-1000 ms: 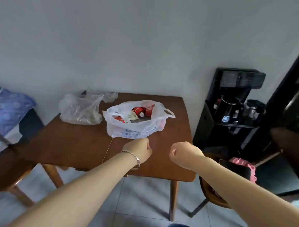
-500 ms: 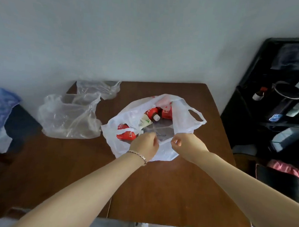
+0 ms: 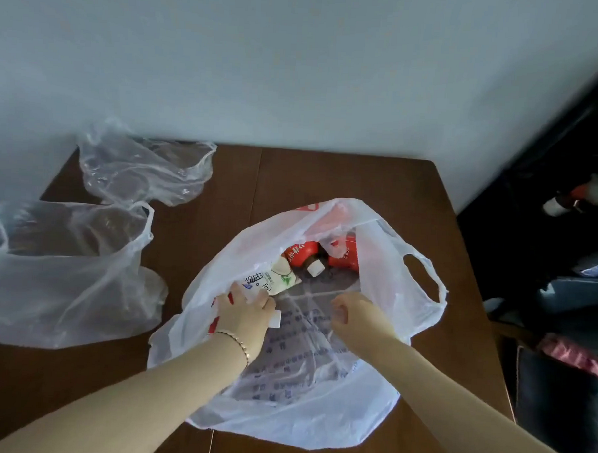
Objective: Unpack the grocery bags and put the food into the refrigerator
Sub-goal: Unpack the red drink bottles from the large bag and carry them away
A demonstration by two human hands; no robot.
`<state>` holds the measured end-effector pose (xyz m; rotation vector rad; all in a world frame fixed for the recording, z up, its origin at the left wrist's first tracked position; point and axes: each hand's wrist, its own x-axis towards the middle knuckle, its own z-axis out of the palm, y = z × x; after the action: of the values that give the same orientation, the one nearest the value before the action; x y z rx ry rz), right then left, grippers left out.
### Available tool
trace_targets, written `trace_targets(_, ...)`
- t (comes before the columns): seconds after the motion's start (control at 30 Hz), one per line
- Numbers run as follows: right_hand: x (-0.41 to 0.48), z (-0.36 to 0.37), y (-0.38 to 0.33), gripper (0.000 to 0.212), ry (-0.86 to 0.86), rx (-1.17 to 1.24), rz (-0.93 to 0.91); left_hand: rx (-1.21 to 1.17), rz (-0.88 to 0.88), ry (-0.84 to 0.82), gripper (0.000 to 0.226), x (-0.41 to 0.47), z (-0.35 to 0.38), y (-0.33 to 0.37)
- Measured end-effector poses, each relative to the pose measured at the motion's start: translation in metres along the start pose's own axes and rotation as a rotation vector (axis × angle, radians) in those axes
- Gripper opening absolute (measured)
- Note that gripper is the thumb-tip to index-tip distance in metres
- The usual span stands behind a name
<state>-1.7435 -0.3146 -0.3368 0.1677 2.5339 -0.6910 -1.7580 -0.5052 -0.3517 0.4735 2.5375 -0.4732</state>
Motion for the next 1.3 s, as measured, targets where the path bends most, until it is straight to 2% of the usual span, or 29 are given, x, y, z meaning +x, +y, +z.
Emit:
trace_targets(0.1, 0.042, 0.014, -0.011, 0.055, -0.041, -0.049, -0.079, -0.1, -0.072, 0.125, 0.049, 0.003, 0.005, -0.01)
trace_targets(0.17, 0.069, 0.023, -0.021, 0.06, -0.031, -0.124, -0.107, -0.159, -0.072, 0.175, 0.048, 0.002, 0.003, -0.015)
trace_targets(0.27, 0.101, 0.029, -0.026, 0.038, 0.016, -0.191, -0.075, -0.093, 0.1, 0.241, 0.052, 0.007, 0.006, -0.013)
trace_targets(0.33, 0.111, 0.032, -0.023, 0.027, -0.002, -0.212, -0.085, -0.05, 0.21, 0.188, 0.054, 0.014, 0.019, -0.003)
trace_targets(0.4, 0.108, 0.034, -0.017, 0.022, -0.012, -0.188, -0.149, -0.042, 0.215, 0.182, 0.051, 0.017, 0.013, 0.006)
trace_targets(0.47, 0.094, 0.032, -0.012, 0.019, -0.019, -0.155, -0.201, 0.009, 0.201, 0.095, 0.043, 0.023, 0.01, 0.012)
trace_targets(0.57, 0.064, 0.021, -0.004, 0.02, -0.028, -0.156, -0.241, 0.226, 0.27, -0.009, 0.039, 0.04, 0.007, 0.021)
trace_targets(0.7, 0.024, 0.007, 0.007, 0.014, -0.025, -0.003, -0.235, 0.139, 0.233, -0.045, 0.034, 0.029, 0.0, 0.025)
trace_targets(0.87, 0.003, 0.004, 0.009, 0.006, -0.037, 0.116, -0.184, -0.151, 0.079, 0.109, 0.035, -0.009, -0.002, 0.007)
trace_targets(0.97, -0.001, 0.009, -0.001, 0.007, -0.068, 0.136, -0.203, -0.286, 0.061, 0.169, 0.038, -0.027, 0.004, 0.006)
trace_targets(1.17, -0.005, 0.017, -0.042, 0.015, -0.16, -0.018, -0.258, -0.327, 0.004, 0.375, 0.03, -0.036, 0.02, 0.015)
trace_targets(1.3, -0.007, 0.024, -0.056, 0.016, -0.274, 0.106, -0.203, -0.445, 0.005, 0.558, 0.038, -0.032, 0.039, 0.001)
